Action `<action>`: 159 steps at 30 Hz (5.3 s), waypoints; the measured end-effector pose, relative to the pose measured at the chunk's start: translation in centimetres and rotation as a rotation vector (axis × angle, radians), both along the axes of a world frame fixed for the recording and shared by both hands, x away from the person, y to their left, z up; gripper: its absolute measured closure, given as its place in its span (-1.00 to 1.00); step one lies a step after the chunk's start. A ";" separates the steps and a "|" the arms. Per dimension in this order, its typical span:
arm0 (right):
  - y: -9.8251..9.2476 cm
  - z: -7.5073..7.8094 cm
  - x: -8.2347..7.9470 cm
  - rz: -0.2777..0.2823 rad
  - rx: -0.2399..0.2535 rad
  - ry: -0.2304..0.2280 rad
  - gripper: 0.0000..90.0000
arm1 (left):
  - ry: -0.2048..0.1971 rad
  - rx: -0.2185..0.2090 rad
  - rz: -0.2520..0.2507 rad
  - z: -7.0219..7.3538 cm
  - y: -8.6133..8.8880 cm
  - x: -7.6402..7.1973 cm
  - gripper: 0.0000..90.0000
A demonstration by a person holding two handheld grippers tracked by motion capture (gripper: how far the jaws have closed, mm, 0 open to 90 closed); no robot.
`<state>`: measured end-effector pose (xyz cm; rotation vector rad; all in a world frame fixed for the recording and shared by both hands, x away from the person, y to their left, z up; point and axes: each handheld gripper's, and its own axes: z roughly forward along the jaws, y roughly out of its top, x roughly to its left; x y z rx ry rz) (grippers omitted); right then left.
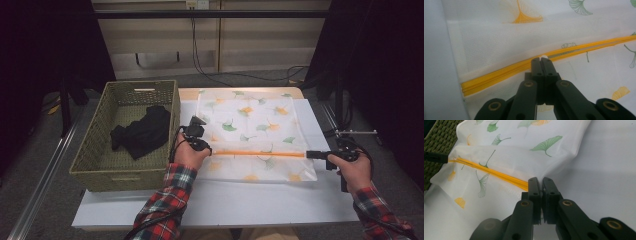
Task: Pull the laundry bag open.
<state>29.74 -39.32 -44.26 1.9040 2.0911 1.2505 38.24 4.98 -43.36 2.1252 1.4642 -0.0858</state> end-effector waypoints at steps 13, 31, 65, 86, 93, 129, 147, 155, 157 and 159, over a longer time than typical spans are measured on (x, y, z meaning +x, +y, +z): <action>-0.2 0.0 0.1 -0.006 -0.010 -0.006 0.93 | -0.008 0.017 0.006 0.3 0.0 0.1 1.00; -0.7 0.0 0.0 -0.019 -0.011 -0.007 0.93 | -0.027 0.023 0.030 1.6 0.5 0.3 1.00; -1.1 0.0 0.0 -0.025 -0.006 -0.009 0.93 | -0.035 0.024 0.051 3.2 2.1 0.6 1.00; -1.7 -0.1 0.3 -0.029 -0.014 0.005 0.93 | -0.031 0.045 0.065 3.2 2.2 0.5 1.00; -1.7 -0.1 0.4 -0.023 -0.023 0.007 0.93 | -0.032 0.049 0.066 3.1 2.2 0.4 1.00; -3.1 0.0 0.6 -0.041 -0.041 0.007 0.93 | -0.040 0.055 0.092 3.7 2.9 0.2 1.00; -3.2 0.0 0.9 -0.042 -0.040 0.010 0.93 | -0.044 0.066 0.103 3.8 3.1 -0.1 1.00; -3.1 0.0 0.9 -0.038 -0.041 0.008 0.93 | -0.046 0.083 0.107 3.7 3.1 -0.1 1.00; -3.1 0.0 0.9 -0.035 -0.041 0.011 0.93 | -0.043 0.087 0.107 3.7 3.1 -0.1 1.00; -3.1 0.0 1.0 -0.035 -0.043 0.008 0.93 | -0.046 0.084 0.106 3.7 3.0 -0.2 1.00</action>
